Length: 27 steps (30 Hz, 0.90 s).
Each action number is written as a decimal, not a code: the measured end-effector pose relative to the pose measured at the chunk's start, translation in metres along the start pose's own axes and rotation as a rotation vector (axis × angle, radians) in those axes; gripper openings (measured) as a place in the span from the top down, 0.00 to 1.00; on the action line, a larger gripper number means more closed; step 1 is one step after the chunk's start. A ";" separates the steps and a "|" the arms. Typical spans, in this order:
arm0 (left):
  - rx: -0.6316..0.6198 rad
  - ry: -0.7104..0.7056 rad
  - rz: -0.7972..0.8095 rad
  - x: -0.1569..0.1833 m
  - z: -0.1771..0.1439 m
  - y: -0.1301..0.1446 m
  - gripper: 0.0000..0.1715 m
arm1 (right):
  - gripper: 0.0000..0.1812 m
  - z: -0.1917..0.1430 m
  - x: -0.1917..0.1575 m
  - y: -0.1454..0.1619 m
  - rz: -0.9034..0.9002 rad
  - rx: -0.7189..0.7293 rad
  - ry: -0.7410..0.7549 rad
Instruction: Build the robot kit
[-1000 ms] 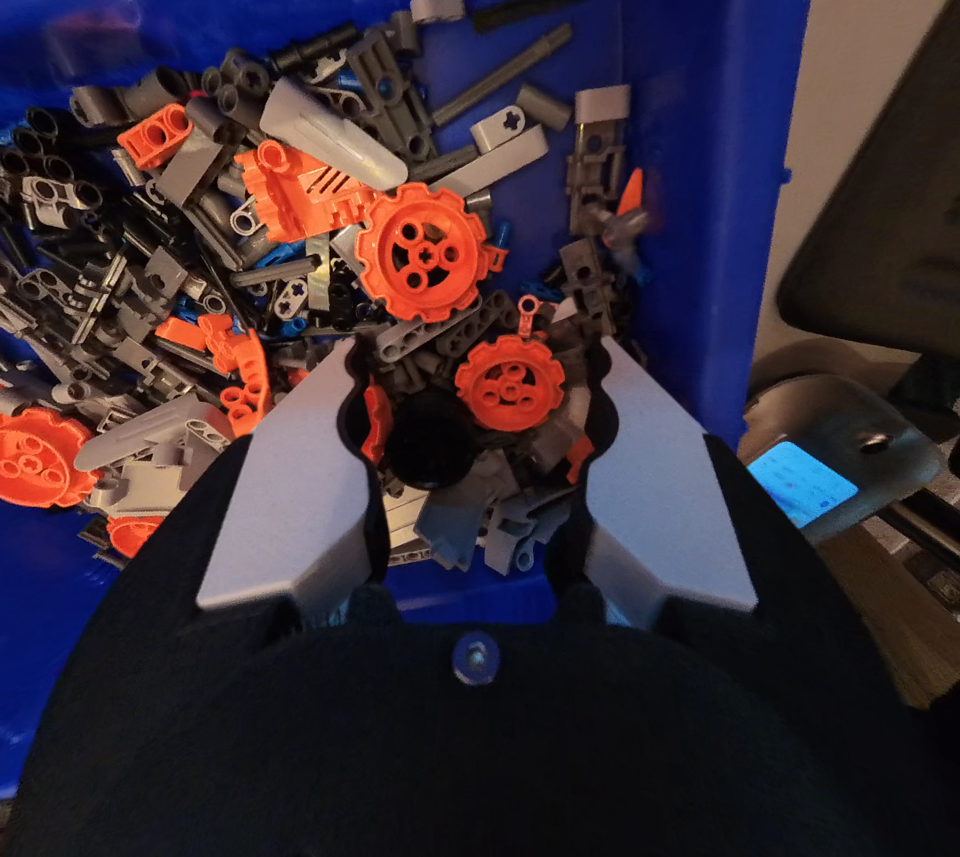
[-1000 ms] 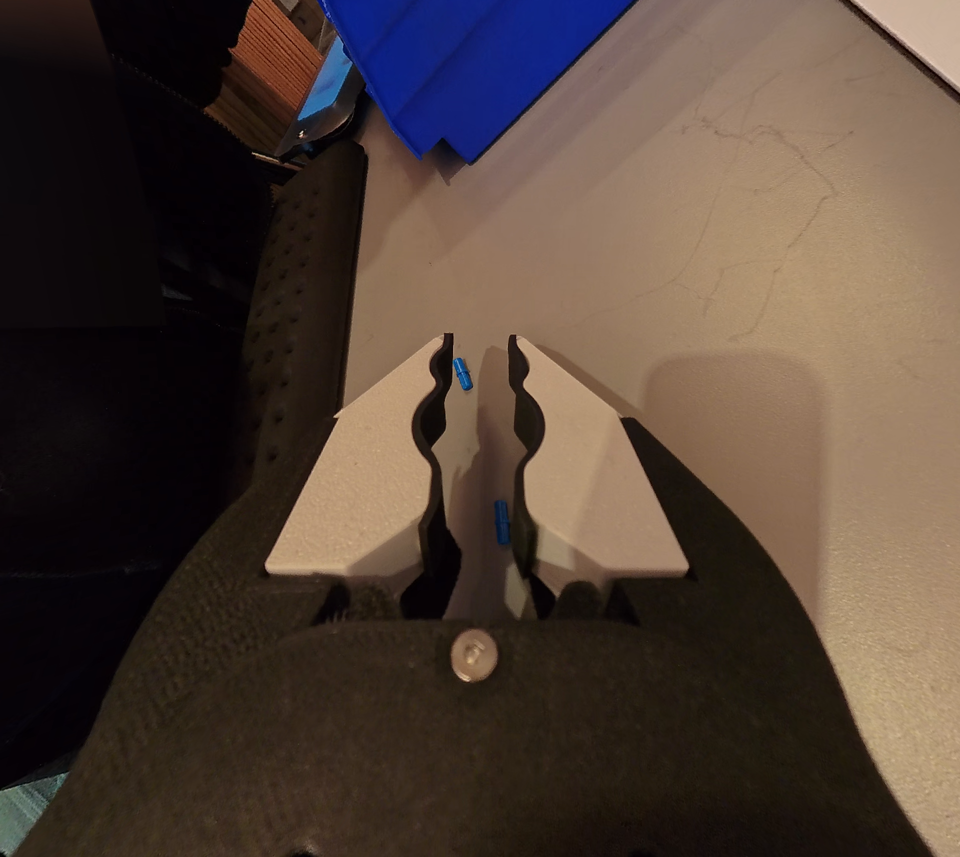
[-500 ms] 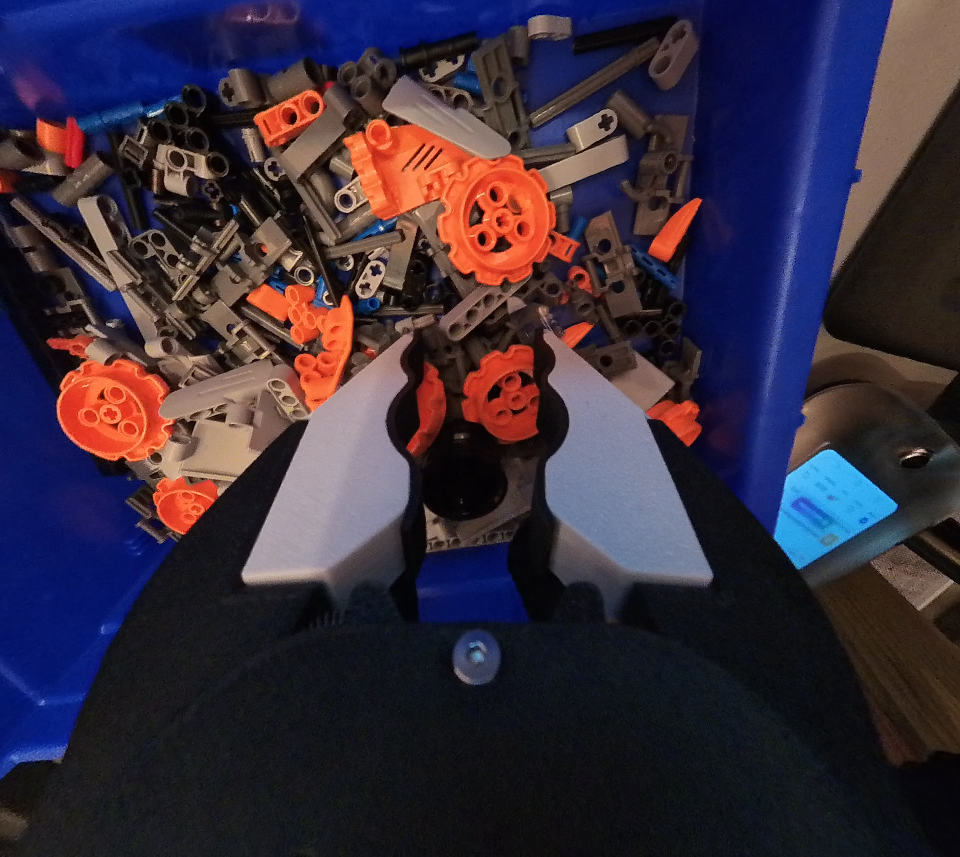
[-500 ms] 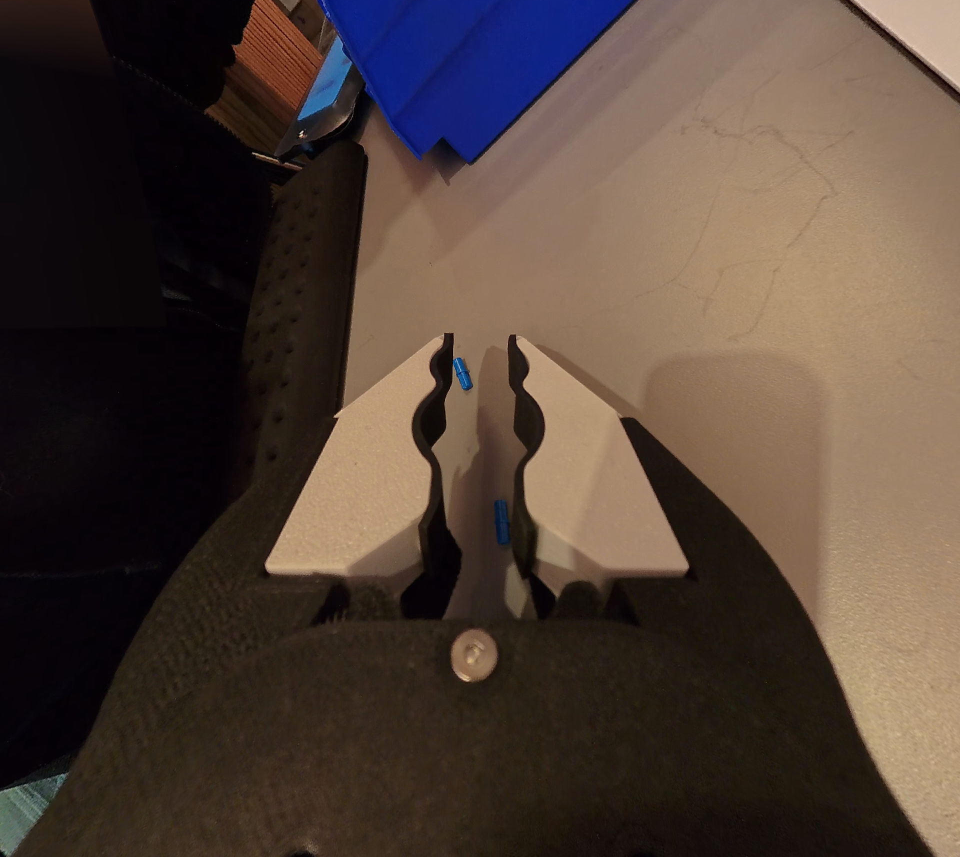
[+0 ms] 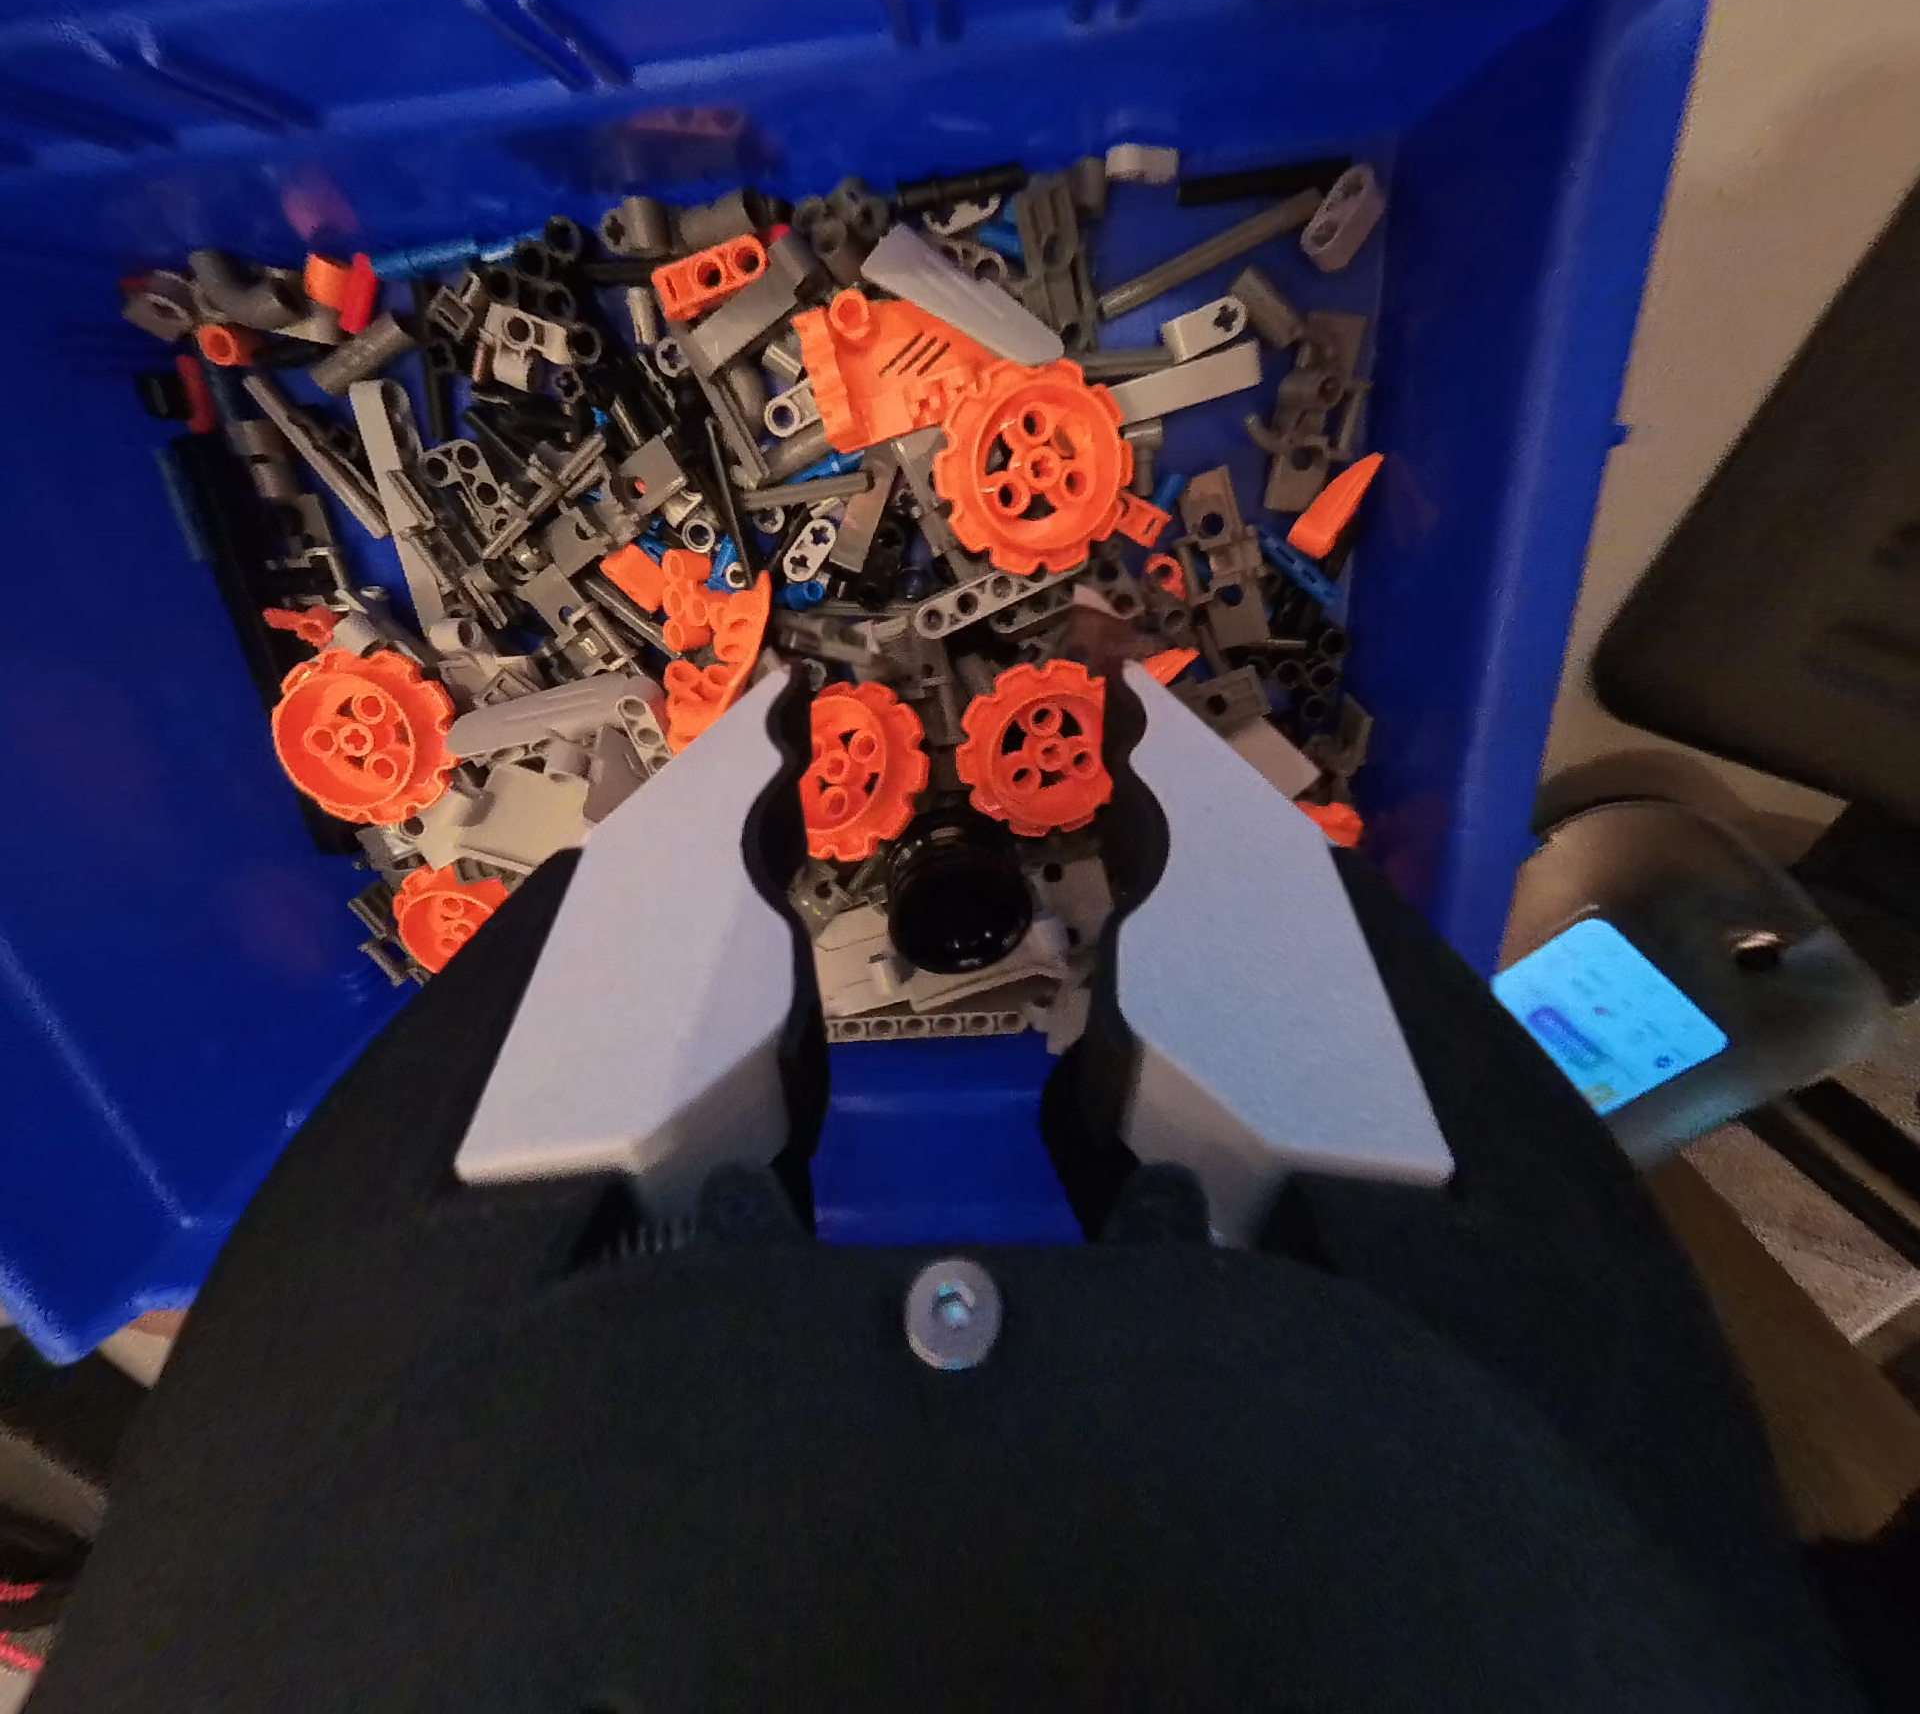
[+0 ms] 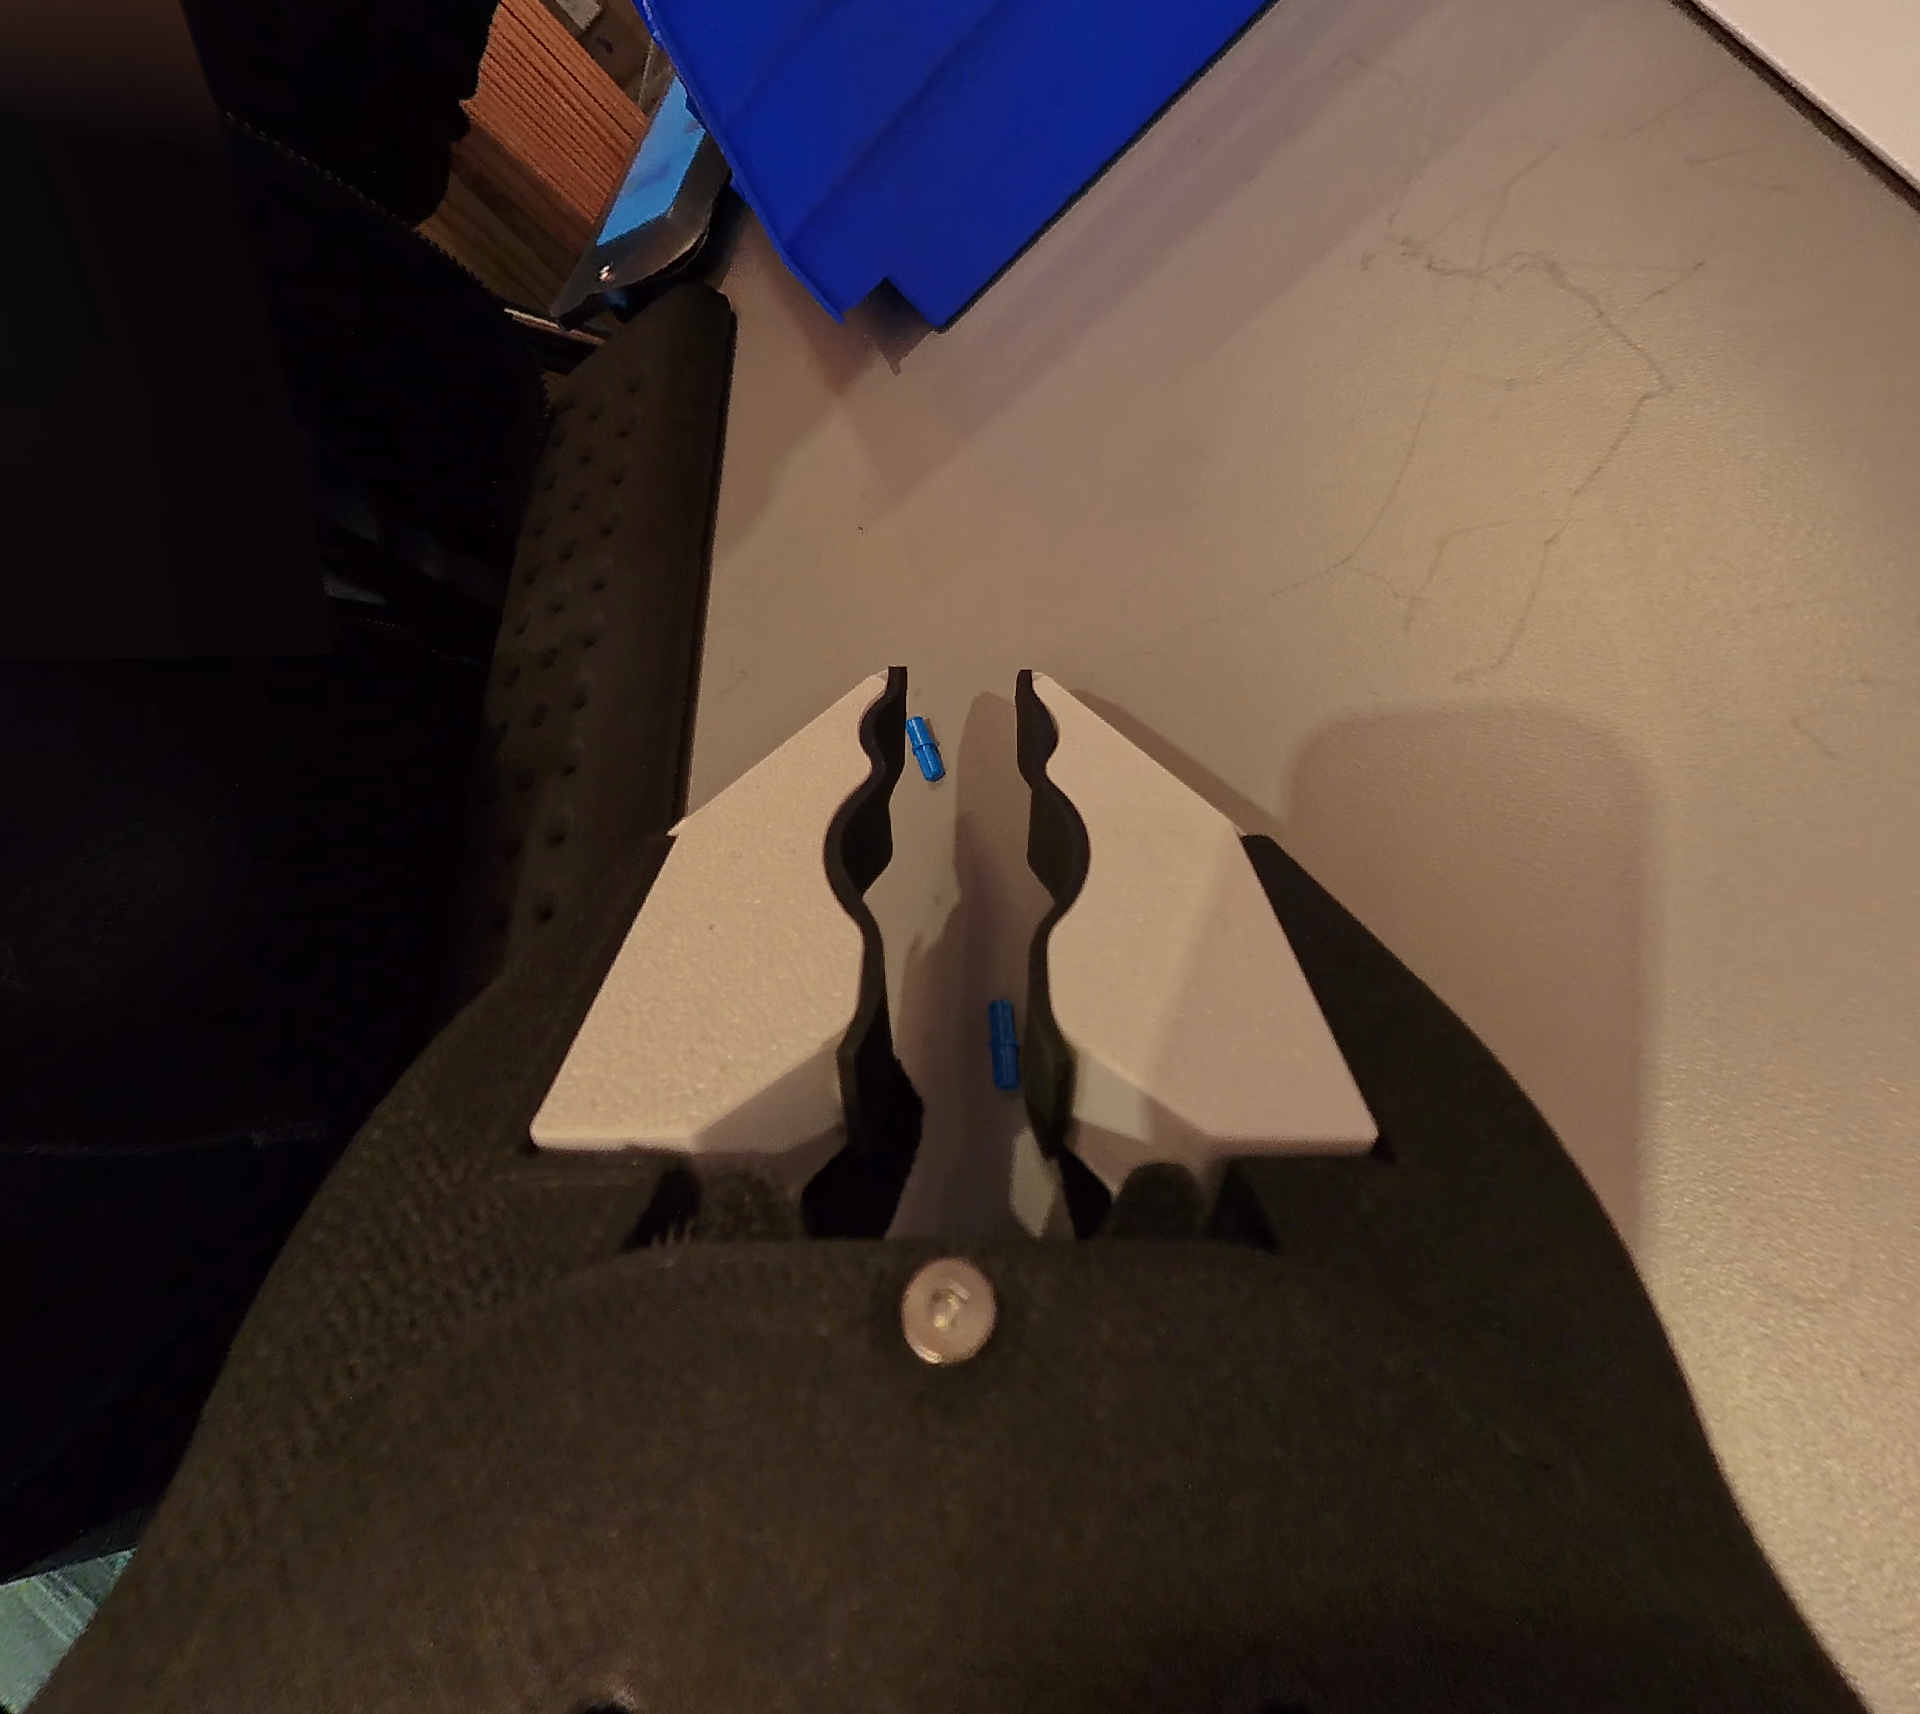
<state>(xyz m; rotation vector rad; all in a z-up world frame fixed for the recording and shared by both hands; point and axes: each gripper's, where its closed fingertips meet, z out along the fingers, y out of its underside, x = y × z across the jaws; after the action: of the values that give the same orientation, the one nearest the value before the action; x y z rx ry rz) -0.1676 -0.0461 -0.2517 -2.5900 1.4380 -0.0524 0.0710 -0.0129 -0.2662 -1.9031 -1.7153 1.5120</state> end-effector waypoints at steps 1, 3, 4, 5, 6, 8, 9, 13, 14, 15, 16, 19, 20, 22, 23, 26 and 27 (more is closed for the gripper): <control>0.017 0.012 0.003 0.004 -0.004 -0.003 0.71 | 0.90 0.000 0.000 0.000 0.001 0.000 -0.001; 0.050 0.077 0.013 0.019 -0.011 -0.011 0.77 | 0.90 0.000 0.000 0.000 0.001 0.002 -0.002; 0.046 0.107 0.015 0.027 -0.012 -0.012 0.79 | 0.90 -0.001 0.000 -0.001 0.001 0.005 -0.004; 0.029 0.133 0.024 0.035 -0.010 -0.011 0.81 | 0.90 -0.001 -0.001 -0.001 0.000 0.007 -0.005; 0.003 0.156 0.043 0.042 -0.008 -0.009 0.83 | 0.90 -0.001 -0.001 -0.002 0.001 0.010 -0.008; -0.072 0.218 0.075 0.058 -0.001 0.001 0.85 | 0.90 -0.001 -0.002 -0.002 0.001 0.014 -0.013; -0.100 0.227 0.081 0.062 0.003 0.005 0.85 | 0.90 -0.001 -0.003 -0.002 -0.001 0.015 -0.016; -0.191 0.218 0.078 0.063 0.020 0.019 0.81 | 0.90 -0.002 -0.004 -0.003 0.000 0.019 -0.023; -0.216 0.211 0.080 0.063 0.024 0.023 0.81 | 0.90 -0.002 -0.004 -0.003 0.000 0.020 -0.023; -0.225 0.199 0.092 0.062 0.027 0.024 0.82 | 0.90 -0.002 -0.004 -0.003 0.001 0.021 -0.023; -0.208 0.196 0.095 0.061 0.027 0.021 0.84 | 0.90 -0.002 -0.004 -0.003 0.001 0.021 -0.023; -0.202 0.196 0.085 0.059 0.028 0.022 0.89 | 0.90 -0.002 -0.004 -0.003 0.002 0.021 -0.024; -0.196 0.198 0.078 0.057 0.028 0.021 0.89 | 0.90 -0.002 -0.004 -0.003 0.002 0.021 -0.024; -0.189 0.197 0.076 0.056 0.028 0.021 0.89 | 0.90 -0.002 -0.004 -0.003 0.002 0.022 -0.024; -0.185 0.192 0.074 0.054 0.028 0.021 0.90 | 0.90 -0.002 -0.004 -0.003 0.003 0.022 -0.024; -0.176 0.172 0.064 0.048 0.025 0.020 0.93 | 0.90 -0.002 -0.004 -0.003 0.002 0.021 -0.024; -0.172 0.165 0.057 0.046 0.024 0.020 0.95 | 0.90 -0.002 -0.004 -0.003 0.002 0.020 -0.024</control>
<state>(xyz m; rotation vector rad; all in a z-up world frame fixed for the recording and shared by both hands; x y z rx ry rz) -0.1574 -0.0919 -0.2813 -2.7358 1.6391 -0.1449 0.0711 -0.0141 -0.2610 -1.8854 -1.7013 1.5529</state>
